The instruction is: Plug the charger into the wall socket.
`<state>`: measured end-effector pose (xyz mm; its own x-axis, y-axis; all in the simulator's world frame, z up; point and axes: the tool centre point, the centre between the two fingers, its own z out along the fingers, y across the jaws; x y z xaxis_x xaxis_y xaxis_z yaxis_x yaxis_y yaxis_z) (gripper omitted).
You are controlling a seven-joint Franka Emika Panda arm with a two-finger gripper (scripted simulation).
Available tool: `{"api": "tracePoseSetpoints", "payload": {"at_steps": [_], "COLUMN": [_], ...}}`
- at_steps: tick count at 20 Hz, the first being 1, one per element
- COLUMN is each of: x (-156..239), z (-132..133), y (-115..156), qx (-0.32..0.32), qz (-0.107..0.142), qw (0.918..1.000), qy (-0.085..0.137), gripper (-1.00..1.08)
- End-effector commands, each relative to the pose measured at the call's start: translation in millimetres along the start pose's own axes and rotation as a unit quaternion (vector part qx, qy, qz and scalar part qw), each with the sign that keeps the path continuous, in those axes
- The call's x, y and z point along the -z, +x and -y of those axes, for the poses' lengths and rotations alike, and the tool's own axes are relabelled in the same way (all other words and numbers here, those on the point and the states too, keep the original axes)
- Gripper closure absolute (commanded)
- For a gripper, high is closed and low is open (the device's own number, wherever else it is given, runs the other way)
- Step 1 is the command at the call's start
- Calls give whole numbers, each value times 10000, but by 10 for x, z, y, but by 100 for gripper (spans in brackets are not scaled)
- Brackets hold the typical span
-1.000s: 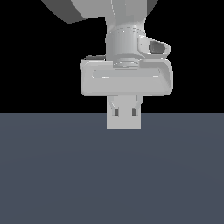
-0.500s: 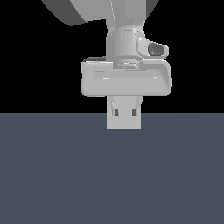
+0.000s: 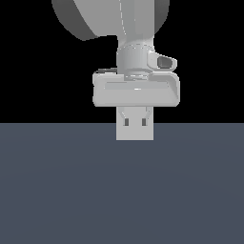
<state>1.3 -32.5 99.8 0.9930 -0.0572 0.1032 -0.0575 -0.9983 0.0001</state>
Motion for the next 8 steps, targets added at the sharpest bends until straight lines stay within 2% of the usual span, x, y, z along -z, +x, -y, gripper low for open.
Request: {"api": "tracePoseSetpoints", "payload": {"at_steps": [1,8], "x": [-6,-12], "z": [1,-3], "y": [69,128], "qx": [0,-3], "qz": [-1,0], "qw": [10000,10000], "qy": [0,1], "gripper": [108,108]}}
